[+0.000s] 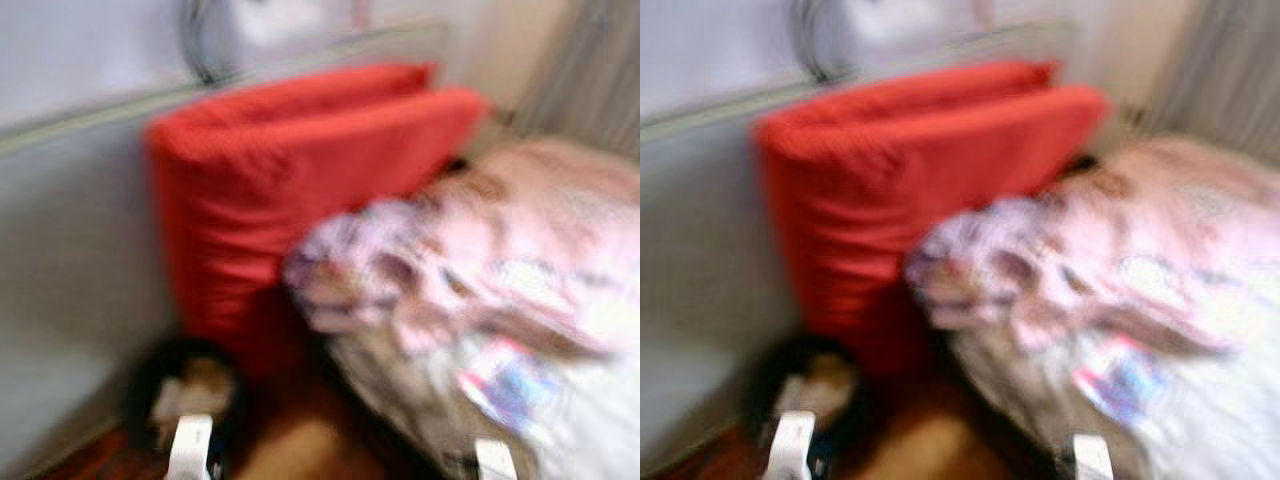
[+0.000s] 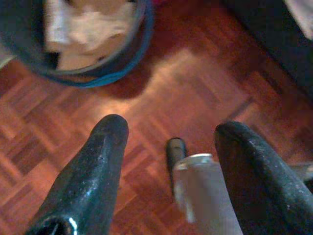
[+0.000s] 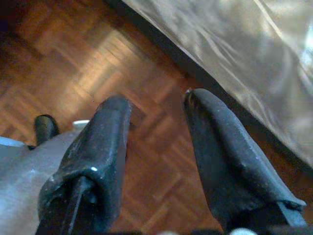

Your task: Clean up the room

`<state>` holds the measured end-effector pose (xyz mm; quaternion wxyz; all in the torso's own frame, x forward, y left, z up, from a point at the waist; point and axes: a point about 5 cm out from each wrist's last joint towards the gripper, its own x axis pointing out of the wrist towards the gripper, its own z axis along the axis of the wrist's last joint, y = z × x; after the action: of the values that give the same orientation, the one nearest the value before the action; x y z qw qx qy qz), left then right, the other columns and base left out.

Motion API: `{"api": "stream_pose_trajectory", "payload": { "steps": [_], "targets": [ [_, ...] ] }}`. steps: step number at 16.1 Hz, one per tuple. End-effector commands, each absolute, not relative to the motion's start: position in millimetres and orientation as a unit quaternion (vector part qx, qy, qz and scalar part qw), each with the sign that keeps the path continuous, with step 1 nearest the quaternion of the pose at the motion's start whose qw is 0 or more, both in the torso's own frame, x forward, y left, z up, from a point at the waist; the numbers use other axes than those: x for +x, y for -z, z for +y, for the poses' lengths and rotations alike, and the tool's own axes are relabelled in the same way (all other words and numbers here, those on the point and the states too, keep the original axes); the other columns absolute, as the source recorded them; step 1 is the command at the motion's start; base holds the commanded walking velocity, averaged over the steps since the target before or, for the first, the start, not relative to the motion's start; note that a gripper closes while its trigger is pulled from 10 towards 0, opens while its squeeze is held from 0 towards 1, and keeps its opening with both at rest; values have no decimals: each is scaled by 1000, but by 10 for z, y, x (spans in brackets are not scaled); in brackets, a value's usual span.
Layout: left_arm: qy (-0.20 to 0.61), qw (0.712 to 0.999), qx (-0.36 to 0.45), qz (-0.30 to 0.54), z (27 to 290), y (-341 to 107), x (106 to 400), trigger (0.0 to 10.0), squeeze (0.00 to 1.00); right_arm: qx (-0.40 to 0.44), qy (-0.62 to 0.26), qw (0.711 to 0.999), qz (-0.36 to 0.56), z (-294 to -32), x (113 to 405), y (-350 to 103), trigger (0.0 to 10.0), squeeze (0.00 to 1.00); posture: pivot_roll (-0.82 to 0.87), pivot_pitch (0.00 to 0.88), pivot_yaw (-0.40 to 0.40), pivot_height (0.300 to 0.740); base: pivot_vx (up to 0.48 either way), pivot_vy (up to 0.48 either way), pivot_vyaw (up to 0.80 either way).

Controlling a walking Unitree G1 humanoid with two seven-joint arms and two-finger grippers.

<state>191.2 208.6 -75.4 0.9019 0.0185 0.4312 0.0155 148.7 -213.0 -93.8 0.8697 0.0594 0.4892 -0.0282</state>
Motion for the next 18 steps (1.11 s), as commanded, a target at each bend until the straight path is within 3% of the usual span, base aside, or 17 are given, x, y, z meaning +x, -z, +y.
{"api": "stream_pose_trajectory", "payload": {
  "steps": [1,18],
  "targets": [
    [-21,903,17,429,2117,743,1921,10000,0,59,23,868,492,-2089,1478,950,10000,0,-25,9,-17,740,0,0,-756],
    [-19,903,14,430,2113,736,1938,10000,0,60,19,867,494,-2073,1448,962,10000,0,-22,24,-10,740,0,0,-754]
  ]
}}
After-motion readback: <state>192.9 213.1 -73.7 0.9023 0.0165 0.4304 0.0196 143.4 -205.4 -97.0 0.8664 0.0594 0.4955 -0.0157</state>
